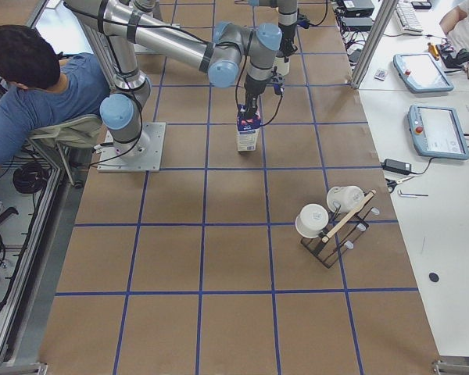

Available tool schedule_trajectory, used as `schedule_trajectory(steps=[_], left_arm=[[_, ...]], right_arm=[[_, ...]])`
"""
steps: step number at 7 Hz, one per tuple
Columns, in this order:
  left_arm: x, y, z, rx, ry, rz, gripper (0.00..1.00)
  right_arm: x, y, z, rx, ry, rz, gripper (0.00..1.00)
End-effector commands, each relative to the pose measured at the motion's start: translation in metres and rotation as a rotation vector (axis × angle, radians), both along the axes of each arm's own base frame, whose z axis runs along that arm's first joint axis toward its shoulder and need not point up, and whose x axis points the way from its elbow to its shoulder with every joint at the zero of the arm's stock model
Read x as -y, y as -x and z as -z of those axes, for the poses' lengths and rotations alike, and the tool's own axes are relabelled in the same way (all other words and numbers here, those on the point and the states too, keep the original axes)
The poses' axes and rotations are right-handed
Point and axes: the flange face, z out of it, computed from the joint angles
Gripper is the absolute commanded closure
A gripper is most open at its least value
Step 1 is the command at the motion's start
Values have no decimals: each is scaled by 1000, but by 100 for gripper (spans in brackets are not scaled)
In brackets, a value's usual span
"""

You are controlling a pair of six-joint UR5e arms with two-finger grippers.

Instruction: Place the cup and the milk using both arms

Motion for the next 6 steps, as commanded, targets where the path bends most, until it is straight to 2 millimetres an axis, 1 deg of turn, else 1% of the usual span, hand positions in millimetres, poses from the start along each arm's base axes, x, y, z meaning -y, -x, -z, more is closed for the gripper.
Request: schedule_trajectory(steps=[1, 2, 3, 4, 5, 6], left_arm=[[2, 33, 34, 36, -18, 15, 100], [1, 37, 31, 35, -11, 20, 100], [-1, 39, 25, 25, -9, -20, 79], [-1, 39, 23, 13, -12, -64, 48], [-2, 40, 22, 6, -14, -71, 0], [0, 34, 11, 3, 2, -62, 0]], right_arm=[[9, -1, -23, 2, 37, 0, 68], [8, -5, -26, 26, 37, 6, 68], [7, -7, -28, 34, 42, 12, 68], [7, -8, -28, 37, 42, 10, 68], [7, -13, -28, 37, 44, 1, 68], [6, -22, -29, 44, 46, -12, 68]])
